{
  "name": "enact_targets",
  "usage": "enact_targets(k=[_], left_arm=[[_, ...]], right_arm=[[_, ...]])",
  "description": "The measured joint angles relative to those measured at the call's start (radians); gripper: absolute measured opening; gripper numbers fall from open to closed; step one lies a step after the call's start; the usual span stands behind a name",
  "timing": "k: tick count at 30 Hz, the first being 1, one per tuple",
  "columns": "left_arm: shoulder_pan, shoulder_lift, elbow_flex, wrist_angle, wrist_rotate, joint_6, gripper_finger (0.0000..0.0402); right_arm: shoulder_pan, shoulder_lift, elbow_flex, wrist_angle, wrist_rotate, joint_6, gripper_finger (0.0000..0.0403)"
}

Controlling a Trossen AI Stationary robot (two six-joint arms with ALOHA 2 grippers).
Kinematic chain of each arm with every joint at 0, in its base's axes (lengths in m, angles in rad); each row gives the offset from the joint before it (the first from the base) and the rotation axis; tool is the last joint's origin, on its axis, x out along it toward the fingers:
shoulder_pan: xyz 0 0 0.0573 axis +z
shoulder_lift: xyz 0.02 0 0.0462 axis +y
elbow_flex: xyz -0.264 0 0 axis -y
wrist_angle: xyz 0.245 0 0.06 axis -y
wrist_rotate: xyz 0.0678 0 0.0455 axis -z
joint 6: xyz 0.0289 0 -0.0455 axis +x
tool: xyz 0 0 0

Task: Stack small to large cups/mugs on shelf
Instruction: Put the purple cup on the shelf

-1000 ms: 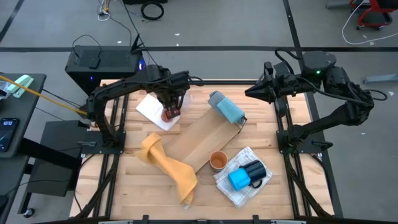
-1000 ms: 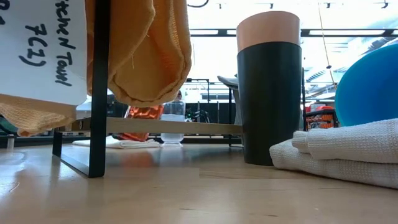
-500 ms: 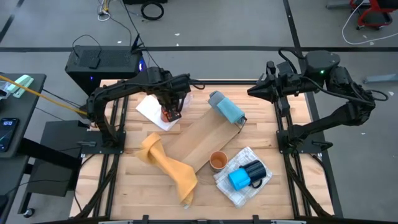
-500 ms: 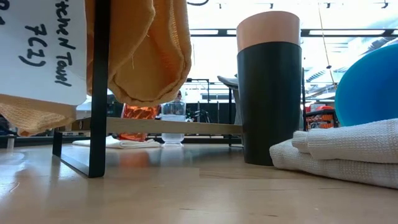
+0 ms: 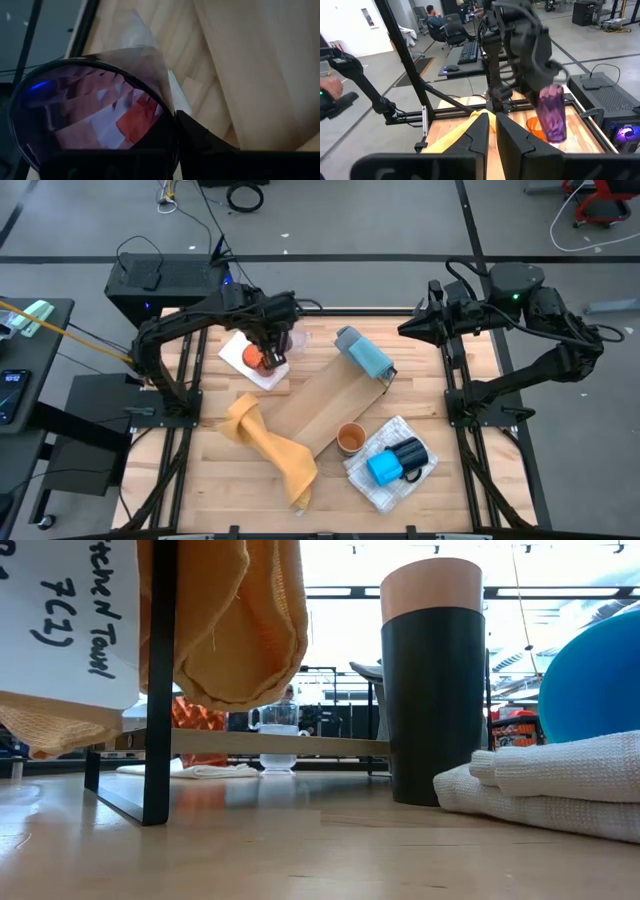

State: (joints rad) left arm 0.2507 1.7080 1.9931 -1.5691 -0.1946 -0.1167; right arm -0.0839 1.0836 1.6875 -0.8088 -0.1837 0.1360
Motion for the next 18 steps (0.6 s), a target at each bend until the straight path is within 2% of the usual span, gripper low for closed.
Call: enact_targets(k=[4,10,14,18], left_arm=[[-0.027,-0.007,0.076,0.000,0.034,-0.033,0.0012],[-0.161,0.003,0.226,-0.003,0.089,-0.123,0.0012],[-0.230,0.006,0.242,-0.004,0.103,-0.222,0.0012],[-0.290,0.007,0.208,-0.001,0.124,-0.296,0.0012]], right_arm=[[0.000,0.000,0.000,0.000,0.000,0.000,0.0041],[0.000,0.000,0.000,0.000,0.000,-0.005,0.0041],[-0.014,0.000,0.000,0.000,0.000,-0.006,0.0041],[-0.026,0.000,0.000,-0.001,0.001,-0.008,0.0041]])
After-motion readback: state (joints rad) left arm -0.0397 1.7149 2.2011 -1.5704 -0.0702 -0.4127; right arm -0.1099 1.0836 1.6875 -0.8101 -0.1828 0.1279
